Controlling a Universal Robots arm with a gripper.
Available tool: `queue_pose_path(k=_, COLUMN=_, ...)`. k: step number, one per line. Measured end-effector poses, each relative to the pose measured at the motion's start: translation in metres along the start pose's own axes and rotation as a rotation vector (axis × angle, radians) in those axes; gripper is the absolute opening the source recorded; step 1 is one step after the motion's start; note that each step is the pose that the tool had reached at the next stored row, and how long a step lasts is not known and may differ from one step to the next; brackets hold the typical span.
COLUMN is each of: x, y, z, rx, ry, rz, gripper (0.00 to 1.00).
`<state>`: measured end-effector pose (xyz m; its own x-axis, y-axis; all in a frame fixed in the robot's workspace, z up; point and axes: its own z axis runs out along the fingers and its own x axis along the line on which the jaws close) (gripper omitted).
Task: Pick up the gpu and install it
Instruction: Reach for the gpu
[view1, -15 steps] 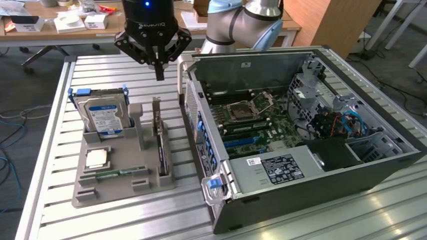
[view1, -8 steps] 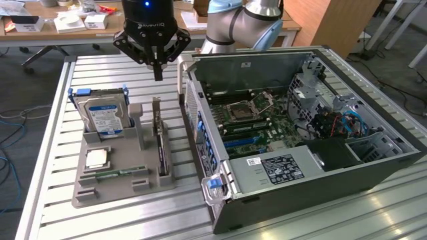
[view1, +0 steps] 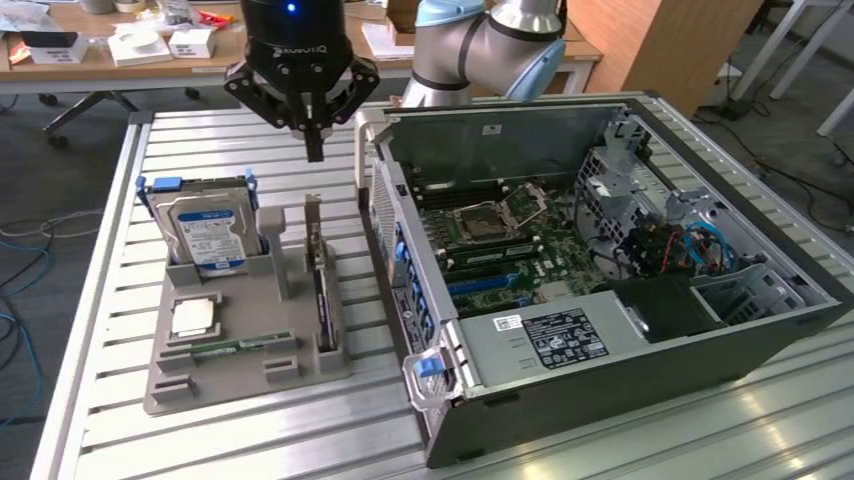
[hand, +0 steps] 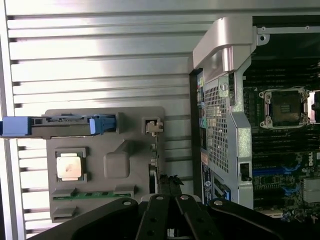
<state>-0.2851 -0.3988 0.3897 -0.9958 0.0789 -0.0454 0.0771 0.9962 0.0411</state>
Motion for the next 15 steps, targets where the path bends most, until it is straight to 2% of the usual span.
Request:
queue_pose_path(k=8, x=0.0049, y=-0.0002, z=-0.0001, rx=0.0005, ry=-0.0004, rz=0.011, gripper=0.10)
queue_pose_path(k=15, x=0.0051, y=-0.0002, z=-0.0001, rx=0.0007, ry=-0.0004, rz=0.013, gripper=0.10)
